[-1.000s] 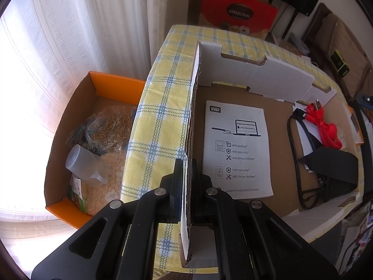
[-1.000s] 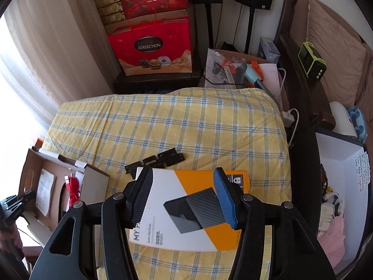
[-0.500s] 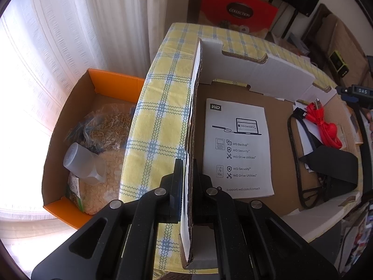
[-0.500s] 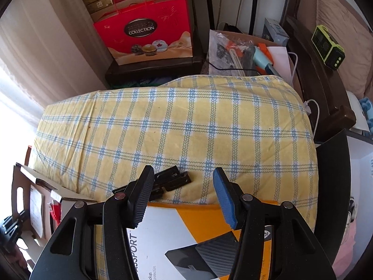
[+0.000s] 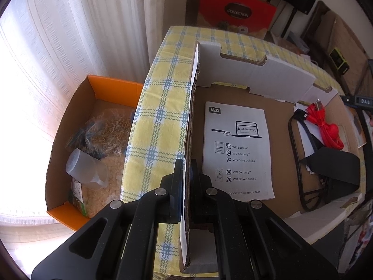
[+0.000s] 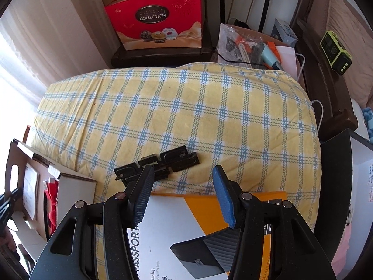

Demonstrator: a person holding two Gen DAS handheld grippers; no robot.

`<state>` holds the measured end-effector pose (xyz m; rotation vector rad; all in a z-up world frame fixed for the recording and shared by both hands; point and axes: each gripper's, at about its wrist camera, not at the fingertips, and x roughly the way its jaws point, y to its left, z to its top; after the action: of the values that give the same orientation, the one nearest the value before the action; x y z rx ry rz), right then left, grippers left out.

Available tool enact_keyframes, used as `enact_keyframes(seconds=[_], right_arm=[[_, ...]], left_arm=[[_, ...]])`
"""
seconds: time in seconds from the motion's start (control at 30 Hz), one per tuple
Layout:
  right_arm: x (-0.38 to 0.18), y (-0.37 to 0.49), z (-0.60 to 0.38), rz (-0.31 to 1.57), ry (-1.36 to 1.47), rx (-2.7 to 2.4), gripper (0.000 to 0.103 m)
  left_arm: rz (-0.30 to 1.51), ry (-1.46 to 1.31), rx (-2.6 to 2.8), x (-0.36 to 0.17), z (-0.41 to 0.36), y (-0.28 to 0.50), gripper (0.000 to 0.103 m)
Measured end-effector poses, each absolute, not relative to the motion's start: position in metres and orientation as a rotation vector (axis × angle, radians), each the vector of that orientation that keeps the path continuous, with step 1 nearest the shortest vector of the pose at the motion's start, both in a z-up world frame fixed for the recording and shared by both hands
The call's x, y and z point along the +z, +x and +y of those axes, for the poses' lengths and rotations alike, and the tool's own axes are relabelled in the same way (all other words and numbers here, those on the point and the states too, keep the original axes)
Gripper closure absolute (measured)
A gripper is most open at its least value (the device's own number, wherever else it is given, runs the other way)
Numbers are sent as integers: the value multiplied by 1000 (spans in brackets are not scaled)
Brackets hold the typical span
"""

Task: Organize objects
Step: 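Move the right tool to the black plastic clips beside the WD box, then close the right tool on the black plastic clips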

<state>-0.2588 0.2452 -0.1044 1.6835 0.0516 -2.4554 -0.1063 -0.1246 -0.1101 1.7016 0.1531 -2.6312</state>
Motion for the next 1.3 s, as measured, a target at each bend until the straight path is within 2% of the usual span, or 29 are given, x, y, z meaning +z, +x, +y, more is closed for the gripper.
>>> enact_keyframes(seconds=[0.5,0.67,0.9,1.13,1.3], right_arm=[[-98,-211,264,-6,1662,-2425,51],[-88,-226,266,-121,1659,-2442,51],[-104,-260,257,-306,1760,-2414,54],[-118,-274,250,-394,1819,-2407,57],[-120,-284,240,-372,1818,-2417,58]], left_arm=[[144,1698,-2630,-110,-123,-107,99],[148,1699,-2628,-110,-121,-108,99],[169,1704,-2637,-110,-122,-107,99],[189,1707,-2651,-111,-125,-107,99],[206,1705,-2657,-112,-127,-106,99]])
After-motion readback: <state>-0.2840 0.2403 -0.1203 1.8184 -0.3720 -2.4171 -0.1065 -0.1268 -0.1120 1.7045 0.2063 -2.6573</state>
